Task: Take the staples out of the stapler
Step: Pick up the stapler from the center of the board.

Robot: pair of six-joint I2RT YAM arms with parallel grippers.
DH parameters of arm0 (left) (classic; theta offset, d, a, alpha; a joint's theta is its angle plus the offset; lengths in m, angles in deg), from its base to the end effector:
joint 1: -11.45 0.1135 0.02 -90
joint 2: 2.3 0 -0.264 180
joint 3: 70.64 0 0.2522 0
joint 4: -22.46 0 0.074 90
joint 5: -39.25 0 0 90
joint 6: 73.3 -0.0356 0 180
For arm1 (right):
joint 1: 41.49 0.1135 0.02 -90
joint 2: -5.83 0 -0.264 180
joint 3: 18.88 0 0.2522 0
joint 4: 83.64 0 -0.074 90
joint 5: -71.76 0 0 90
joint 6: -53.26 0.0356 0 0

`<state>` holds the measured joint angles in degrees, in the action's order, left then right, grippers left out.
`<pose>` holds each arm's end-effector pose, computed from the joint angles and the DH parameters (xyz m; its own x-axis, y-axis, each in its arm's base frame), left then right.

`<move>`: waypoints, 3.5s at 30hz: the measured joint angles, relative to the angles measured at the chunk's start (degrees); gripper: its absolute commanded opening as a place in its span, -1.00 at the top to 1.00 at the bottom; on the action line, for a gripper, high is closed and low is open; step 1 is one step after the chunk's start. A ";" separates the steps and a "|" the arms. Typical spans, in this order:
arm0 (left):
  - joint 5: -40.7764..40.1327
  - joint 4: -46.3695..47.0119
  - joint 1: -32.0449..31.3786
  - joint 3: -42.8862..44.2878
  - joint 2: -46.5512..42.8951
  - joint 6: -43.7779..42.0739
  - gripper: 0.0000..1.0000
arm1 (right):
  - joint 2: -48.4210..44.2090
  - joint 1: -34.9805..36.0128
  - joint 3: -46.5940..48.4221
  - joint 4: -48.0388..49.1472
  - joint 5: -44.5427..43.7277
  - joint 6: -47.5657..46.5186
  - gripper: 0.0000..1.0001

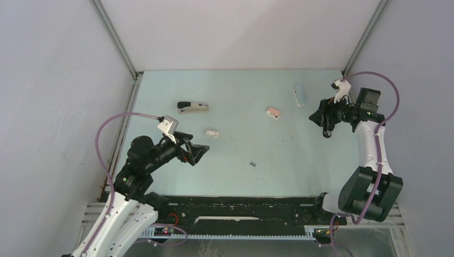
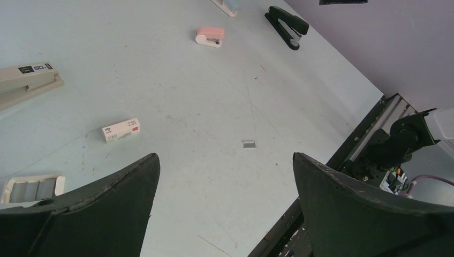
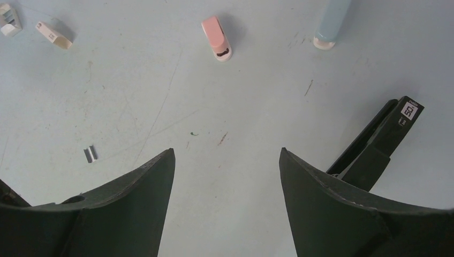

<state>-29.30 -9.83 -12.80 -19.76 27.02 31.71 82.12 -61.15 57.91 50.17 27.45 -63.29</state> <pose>0.1128 -0.0651 0.3155 -0.3478 -0.1077 -0.9314 0.6417 0.6969 -0.3202 0.2710 -0.0698 0.3014 -0.4974 -0.1538 -0.8537 -0.5120 0.8465 0.1458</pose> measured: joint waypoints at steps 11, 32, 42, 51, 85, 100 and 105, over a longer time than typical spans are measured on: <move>0.31 0.02 0.22 -0.02 -0.24 0.02 -1.00 | 0.87 -0.13 0.00 -0.15 -2.21 -0.46 -0.60; 1.44 0.39 1.64 -0.02 -0.35 0.02 -1.00 | 2.71 -0.11 0.00 -0.79 -4.44 -1.64 -0.61; 1.44 0.39 1.95 -0.02 -0.42 0.02 -1.00 | 6.23 4.90 0.70 0.42 -10.40 -1.86 -0.62; 1.20 0.39 2.34 -0.02 -0.39 0.00 -1.00 | 26.58 9.86 22.25 -2.38 -18.08 -0.04 -0.62; -0.11 0.37 6.45 -0.02 2.27 0.00 -1.00 | 66.25 18.27 67.78 -12.00 -38.32 9.07 -0.16; -0.15 0.37 6.45 -0.02 2.32 0.00 -1.00 | 67.25 18.73 68.72 -13.20 -37.40 8.20 0.93; -0.17 0.37 6.45 -0.02 2.29 0.00 -1.00 | 64.35 18.62 63.25 -10.27 -36.46 7.37 1.00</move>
<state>-29.47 -9.46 -6.35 -19.78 29.32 31.71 146.46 -42.53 121.16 39.90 -9.01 -55.92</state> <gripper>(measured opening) 0.996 0.375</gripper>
